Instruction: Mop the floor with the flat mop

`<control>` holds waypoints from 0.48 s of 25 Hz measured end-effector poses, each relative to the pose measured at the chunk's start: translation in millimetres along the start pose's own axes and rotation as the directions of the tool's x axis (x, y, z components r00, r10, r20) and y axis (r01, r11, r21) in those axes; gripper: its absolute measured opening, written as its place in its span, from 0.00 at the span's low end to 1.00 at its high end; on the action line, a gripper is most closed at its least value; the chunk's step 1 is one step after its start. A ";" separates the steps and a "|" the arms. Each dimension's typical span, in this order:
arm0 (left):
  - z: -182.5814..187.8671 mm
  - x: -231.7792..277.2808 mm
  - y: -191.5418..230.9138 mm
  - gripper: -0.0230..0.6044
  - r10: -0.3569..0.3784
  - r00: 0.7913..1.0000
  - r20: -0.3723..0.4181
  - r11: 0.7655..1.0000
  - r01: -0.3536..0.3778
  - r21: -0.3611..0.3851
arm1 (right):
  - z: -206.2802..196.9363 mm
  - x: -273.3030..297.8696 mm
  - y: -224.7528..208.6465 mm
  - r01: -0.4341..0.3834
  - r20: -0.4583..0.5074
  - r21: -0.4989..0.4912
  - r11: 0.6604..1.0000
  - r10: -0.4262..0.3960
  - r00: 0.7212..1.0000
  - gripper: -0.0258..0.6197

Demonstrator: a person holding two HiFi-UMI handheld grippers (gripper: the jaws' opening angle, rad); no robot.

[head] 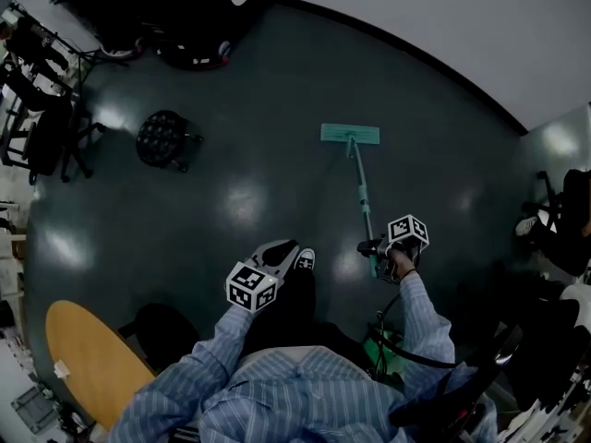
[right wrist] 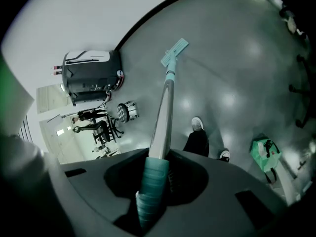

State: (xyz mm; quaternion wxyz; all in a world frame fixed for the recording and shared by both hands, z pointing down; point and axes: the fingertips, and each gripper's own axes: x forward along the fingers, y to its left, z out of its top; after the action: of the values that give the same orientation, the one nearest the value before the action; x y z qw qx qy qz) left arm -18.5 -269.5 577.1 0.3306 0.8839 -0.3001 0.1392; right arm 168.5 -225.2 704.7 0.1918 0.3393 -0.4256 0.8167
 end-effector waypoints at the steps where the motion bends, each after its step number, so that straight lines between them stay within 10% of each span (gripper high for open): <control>1: 1.1 4.2 5.2 0.09 0.004 1.000 -0.005 1.000 -0.004 -0.005 | 17.3 1.5 5.8 0.006 -0.002 -0.003 1.000 -0.006 1.000 0.17; 12: -5.2 19.4 69.4 0.09 0.078 0.997 -0.021 0.995 -0.079 -0.055 | 198.4 18.0 78.4 0.047 0.047 -0.011 0.999 -0.046 0.998 0.17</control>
State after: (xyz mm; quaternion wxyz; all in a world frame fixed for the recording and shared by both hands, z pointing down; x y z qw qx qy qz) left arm -46.8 -316.2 624.4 0.3523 0.8604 -0.3354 0.1520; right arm 186.4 -432.7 754.3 0.2027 0.3672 -0.4268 0.8012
